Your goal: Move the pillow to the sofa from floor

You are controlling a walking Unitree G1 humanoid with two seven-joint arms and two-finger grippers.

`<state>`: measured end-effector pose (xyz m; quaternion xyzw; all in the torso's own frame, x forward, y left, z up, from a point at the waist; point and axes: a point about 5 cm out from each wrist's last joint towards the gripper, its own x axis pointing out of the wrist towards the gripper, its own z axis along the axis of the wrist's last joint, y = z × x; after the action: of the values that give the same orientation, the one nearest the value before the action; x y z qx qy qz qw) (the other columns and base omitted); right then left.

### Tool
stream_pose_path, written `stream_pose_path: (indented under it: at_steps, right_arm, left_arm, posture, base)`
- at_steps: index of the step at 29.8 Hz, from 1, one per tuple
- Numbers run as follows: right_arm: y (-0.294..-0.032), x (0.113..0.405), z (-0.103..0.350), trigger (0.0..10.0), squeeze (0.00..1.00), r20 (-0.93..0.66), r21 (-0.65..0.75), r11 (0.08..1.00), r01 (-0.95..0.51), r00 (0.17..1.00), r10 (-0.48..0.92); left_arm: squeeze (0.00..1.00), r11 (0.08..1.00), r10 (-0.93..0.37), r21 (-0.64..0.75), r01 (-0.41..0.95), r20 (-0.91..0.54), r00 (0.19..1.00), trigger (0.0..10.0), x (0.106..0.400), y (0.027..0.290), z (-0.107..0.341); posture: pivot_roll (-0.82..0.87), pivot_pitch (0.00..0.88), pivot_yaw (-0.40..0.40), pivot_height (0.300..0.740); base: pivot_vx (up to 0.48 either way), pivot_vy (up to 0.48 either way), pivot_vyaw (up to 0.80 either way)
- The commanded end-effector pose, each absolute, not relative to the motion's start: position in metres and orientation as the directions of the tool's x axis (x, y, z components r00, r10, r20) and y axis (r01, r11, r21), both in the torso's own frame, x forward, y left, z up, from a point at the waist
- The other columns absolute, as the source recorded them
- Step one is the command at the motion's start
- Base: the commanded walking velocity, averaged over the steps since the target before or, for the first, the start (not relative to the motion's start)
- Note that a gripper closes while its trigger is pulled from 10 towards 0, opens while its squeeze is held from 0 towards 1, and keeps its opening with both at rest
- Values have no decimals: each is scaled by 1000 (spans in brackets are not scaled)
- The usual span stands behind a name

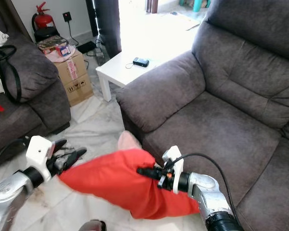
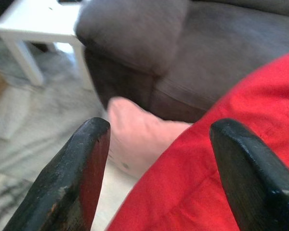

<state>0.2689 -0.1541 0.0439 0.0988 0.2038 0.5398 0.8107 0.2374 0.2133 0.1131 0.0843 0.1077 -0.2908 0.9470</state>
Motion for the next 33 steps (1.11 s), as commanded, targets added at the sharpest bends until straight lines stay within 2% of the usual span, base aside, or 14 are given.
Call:
stream_pose_path:
  at_steps: [1, 3, 4, 7, 8, 9, 14, 15, 18, 22, 25, 29, 33]
  right_arm:
    - [-146, 277, 65, 10000, 0, -163, 308, 308, -900, 269, 949]
    - [-146, 277, 65, 10000, 0, -167, 308, 297, -904, 256, 952]
    - [-146, 277, 66, 10000, 0, -171, 312, 267, -912, 223, 960]
    - [-144, 276, 66, 10000, 0, -174, 316, 236, -919, 188, 967]
    - [-142, 274, 66, 10000, 0, -180, 318, 211, -924, 160, 971]
    - [-142, 274, 66, 10000, 0, -180, 318, 211, -924, 160, 971]
    - [-138, 273, 65, 10000, 0, -177, 324, 186, -928, 133, 975]
    - [-138, 273, 65, 10000, 0, -177, 324, 186, -928, 133, 975]
    - [-138, 274, 68, 10000, 0, -169, 324, 171, -930, 121, 978]
    - [-138, 275, 70, 10000, 0, -164, 323, 158, -933, 109, 980]
    - [-140, 270, 74, 10000, 0, -141, 331, 93, -939, 49, 989]
    - [-143, 266, 69, 10000, 0, -176, 326, 82, -942, 24, 984]
    - [-144, 264, 68, 10000, 0, -183, 337, 63, -940, 0, 983]
  left_arm:
    - [0, 744, -624, 37, 667, -315, 715, 10000, 225, 209, 111]
    - [0, 724, -645, 18, 689, -336, 687, 10000, 221, 210, 110]
    - [0, 670, -690, -30, 741, -393, 608, 10000, 211, 214, 111]
    - [0, 602, -729, -74, 795, -457, 510, 10000, 200, 217, 110]
    - [0, 556, -741, -96, 826, -507, 440, 10000, 192, 219, 108]
    - [0, 556, -741, -96, 826, -507, 440, 10000, 192, 219, 108]
    - [0, 424, -757, -190, 886, -611, 231, 10000, 171, 219, 98]
    - [0, 424, -757, -190, 886, -611, 231, 10000, 171, 219, 98]
    - [0, 349, -711, -221, 911, -695, 104, 10000, 156, 222, 85]
    - [0, 352, -654, -170, 920, -748, 112, 10000, 158, 226, 73]
    - [0, 334, -555, -100, 937, -825, 109, 10000, 160, 236, 64]
    - [0, 321, -544, -99, 942, -833, 97, 10000, 158, 237, 65]
    - [0, 303, -499, -37, 952, -858, 125, 10000, 159, 240, 62]
  posture:
    - [203, 98, -37, 740]
    - [205, 98, -37, 740]
    - [210, 100, -37, 740]
    - [213, 100, -37, 740]
    - [213, 100, -36, 740]
    - [213, 100, -36, 740]
    - [215, 98, -36, 740]
    - [215, 98, -36, 740]
    - [214, 100, -37, 740]
    - [211, 101, -38, 740]
    - [210, 102, -36, 740]
    - [210, 103, -36, 740]
    - [214, 101, -36, 740]
  base:
    - [0, 0, 0]
    - [0, 0, 0]
    - [0, 0, 0]
    - [0, 0, 0]
    - [0, 0, 0]
    - [0, 0, 0]
    - [0, 0, 0]
    - [0, 0, 0]
    - [0, 0, 0]
    - [0, 0, 0]
    - [0, 0, 0]
    - [0, 0, 0]
    - [0, 0, 0]
